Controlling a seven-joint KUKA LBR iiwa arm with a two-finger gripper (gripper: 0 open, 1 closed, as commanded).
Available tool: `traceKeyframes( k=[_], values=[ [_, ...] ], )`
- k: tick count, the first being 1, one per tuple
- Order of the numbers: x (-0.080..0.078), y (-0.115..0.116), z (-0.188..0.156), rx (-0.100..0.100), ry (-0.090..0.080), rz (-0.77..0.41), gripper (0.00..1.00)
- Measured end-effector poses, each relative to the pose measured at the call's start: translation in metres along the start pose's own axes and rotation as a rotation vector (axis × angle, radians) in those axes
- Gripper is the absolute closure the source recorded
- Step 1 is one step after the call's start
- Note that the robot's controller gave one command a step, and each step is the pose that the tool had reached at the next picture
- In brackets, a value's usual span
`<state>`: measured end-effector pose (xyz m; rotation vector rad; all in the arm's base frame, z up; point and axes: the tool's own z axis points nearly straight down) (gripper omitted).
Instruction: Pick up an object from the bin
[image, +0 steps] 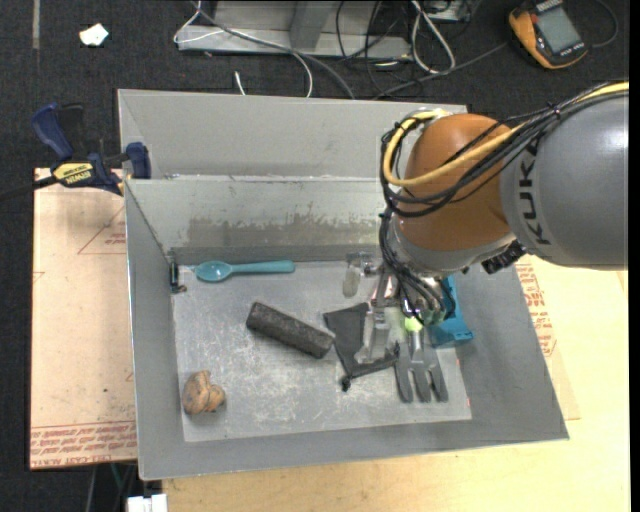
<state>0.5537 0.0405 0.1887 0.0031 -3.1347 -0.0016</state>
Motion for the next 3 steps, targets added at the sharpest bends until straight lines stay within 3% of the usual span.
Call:
traceKeyframes(
  k=[1,2,3],
  values=[
    [-0.001,0.0,-0.005,0.0,-0.008,0.001,0.0],
    [-0.016,0.019,0.049,-0.001,-0.013,0.017,0.0],
    [-0.02,0.049,0.057,-0.001,-0.005,0.048,0.0]
  ],
)
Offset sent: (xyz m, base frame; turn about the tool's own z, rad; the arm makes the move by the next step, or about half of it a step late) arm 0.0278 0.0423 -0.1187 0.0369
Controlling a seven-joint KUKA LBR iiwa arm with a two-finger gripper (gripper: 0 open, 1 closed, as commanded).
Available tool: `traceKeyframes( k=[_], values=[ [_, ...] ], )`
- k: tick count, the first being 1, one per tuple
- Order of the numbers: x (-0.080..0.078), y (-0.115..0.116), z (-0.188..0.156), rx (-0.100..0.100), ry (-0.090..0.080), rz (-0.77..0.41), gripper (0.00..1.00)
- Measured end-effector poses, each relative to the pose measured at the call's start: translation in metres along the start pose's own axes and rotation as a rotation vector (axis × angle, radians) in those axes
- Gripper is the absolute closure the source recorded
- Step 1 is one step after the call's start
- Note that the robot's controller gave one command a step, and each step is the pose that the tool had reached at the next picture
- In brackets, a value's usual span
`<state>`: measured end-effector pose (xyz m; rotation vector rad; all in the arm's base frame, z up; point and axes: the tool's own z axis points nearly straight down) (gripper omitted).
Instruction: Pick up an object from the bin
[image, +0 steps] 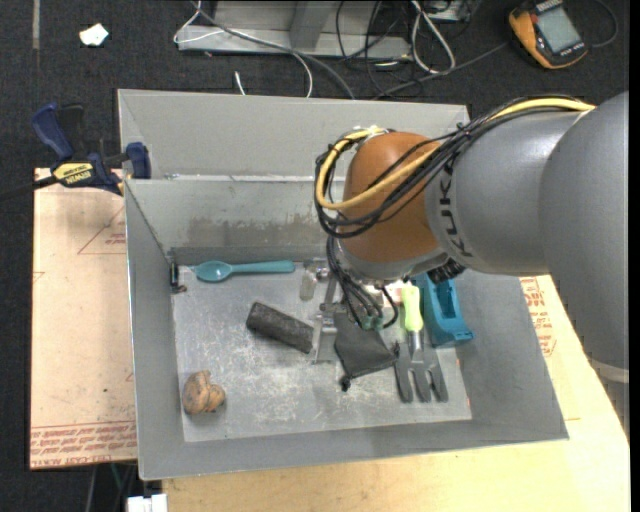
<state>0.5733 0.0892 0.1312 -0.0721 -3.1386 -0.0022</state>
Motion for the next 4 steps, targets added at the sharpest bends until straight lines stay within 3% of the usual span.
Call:
traceKeyframes(
  k=[1,2,3,4],
  values=[
    [0.004,-0.007,0.023,-0.003,-0.009,0.044,0.0],
    [0.0,-0.001,0.058,-0.008,-0.016,0.032,1.0],
    [0.0,-0.001,0.058,-0.008,-0.016,0.032,1.0],
    [-0.016,-0.006,0.059,-0.011,-0.012,0.197,1.0]
  ],
)
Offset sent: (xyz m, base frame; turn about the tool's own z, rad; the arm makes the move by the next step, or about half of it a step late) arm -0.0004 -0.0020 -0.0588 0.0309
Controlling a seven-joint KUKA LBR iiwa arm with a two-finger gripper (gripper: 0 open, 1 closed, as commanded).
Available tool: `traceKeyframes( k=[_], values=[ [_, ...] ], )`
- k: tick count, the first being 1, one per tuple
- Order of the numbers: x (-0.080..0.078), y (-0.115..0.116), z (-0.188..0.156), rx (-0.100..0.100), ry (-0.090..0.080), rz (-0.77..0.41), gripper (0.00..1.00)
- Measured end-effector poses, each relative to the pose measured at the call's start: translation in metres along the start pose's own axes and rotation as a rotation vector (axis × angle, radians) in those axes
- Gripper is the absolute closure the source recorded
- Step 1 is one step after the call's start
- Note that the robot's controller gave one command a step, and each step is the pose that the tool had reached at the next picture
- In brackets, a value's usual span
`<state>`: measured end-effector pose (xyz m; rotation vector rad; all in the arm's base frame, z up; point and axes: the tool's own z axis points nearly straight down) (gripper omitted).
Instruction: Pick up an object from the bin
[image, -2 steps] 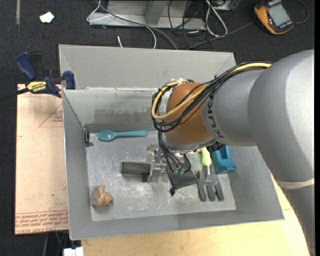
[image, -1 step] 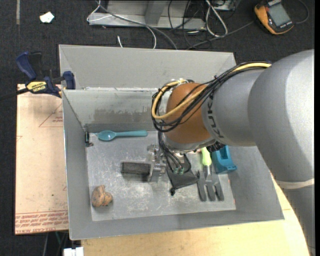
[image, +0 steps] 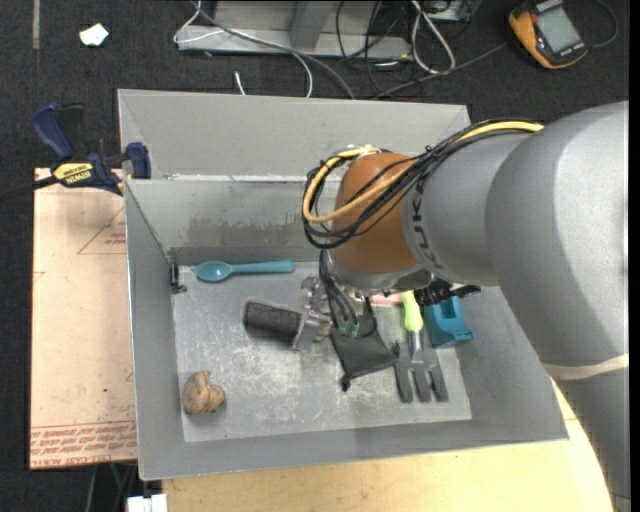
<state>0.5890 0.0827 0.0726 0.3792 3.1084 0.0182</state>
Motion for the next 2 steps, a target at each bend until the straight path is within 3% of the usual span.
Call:
traceKeyframes(
  k=[1,2],
  values=[
    [0.0,-0.004,-0.052,0.004,0.001,0.194,1.0],
    [0.025,0.0,-0.116,0.004,0.0,0.117,1.0]
  ],
)
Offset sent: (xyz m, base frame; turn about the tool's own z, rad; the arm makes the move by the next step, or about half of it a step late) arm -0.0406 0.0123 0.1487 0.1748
